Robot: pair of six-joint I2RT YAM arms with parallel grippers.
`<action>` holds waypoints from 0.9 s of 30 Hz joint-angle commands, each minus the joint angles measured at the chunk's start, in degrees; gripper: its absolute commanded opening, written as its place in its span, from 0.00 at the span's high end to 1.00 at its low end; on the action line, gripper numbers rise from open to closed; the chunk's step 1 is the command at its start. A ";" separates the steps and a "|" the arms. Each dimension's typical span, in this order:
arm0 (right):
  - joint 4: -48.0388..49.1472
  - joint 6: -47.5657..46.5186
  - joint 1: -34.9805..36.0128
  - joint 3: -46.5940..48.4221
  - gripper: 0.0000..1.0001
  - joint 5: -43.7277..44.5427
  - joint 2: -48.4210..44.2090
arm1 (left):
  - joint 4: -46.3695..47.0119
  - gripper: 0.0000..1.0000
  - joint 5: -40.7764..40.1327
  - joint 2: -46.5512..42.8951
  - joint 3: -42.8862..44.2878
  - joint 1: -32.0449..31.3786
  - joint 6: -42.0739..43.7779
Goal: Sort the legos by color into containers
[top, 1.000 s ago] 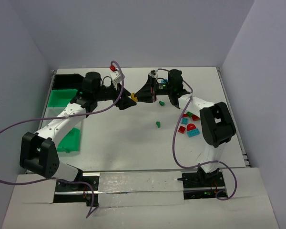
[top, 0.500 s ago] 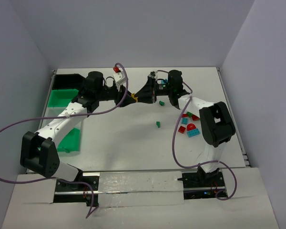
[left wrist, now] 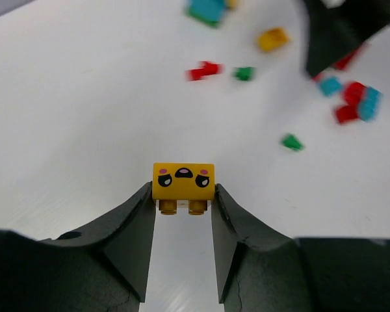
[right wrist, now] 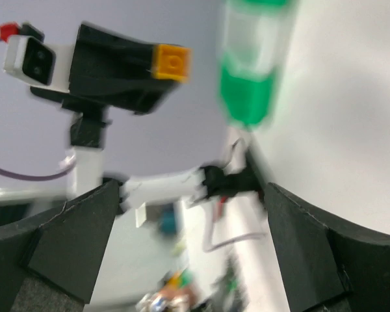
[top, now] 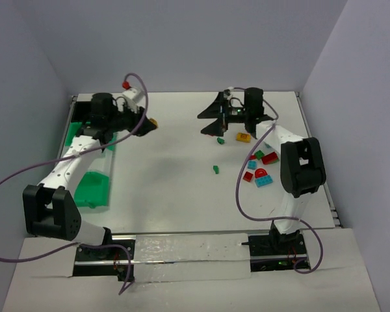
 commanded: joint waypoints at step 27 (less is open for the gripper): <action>-60.37 -98.43 -6.52 16.64 0.03 63.15 -3.66 | -11.91 0.97 -41.09 42.25 45.08 20.60 -1.70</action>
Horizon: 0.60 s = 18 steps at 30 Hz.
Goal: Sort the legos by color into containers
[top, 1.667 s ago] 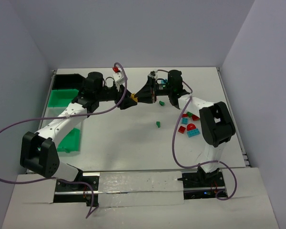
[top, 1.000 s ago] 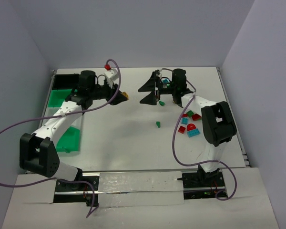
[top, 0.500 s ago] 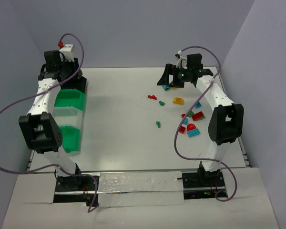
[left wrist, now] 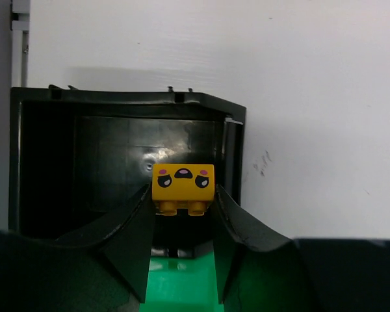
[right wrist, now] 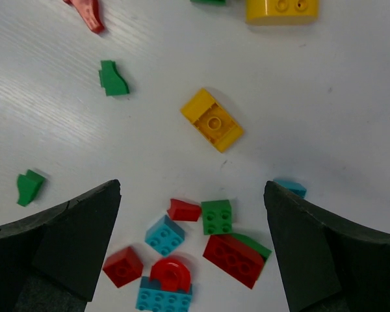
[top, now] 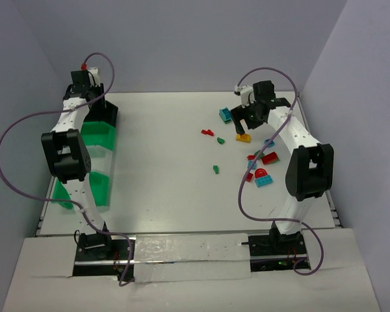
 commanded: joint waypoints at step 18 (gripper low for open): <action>-14.51 -23.10 -1.14 12.32 0.10 1.09 12.42 | -2.26 0.23 -1.86 1.27 9.14 1.17 1.91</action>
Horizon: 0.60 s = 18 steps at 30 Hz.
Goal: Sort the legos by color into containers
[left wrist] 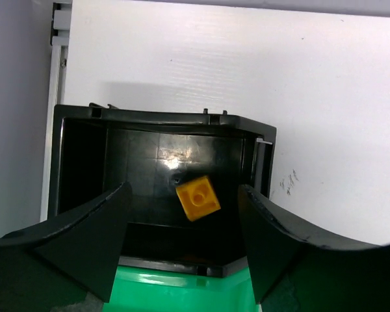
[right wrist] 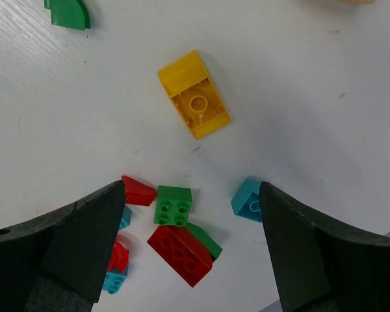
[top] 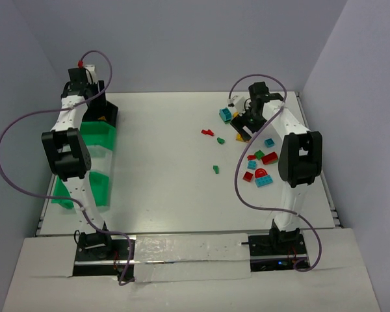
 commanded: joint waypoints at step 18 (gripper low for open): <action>-9.00 -12.62 0.47 13.15 0.12 -4.33 10.18 | -4.75 0.16 16.94 -12.12 -0.82 0.12 -0.78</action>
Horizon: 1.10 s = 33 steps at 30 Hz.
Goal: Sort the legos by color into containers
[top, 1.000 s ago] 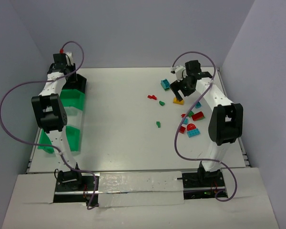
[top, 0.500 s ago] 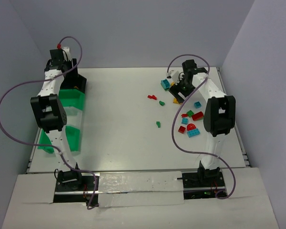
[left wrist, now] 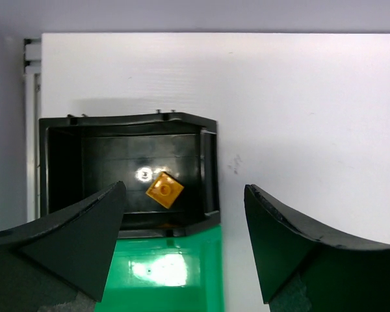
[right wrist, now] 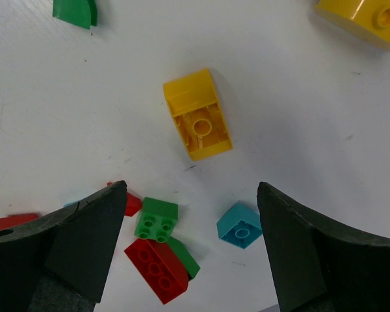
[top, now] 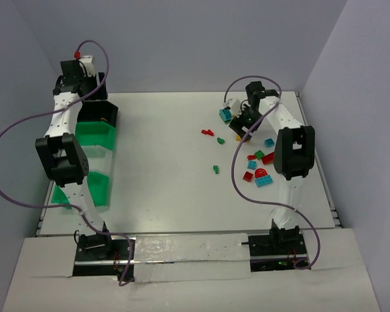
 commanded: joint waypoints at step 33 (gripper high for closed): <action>-4.72 -2.05 1.72 4.70 0.76 -21.80 -3.82 | 10.83 0.21 36.75 -29.18 -29.07 -2.11 -0.50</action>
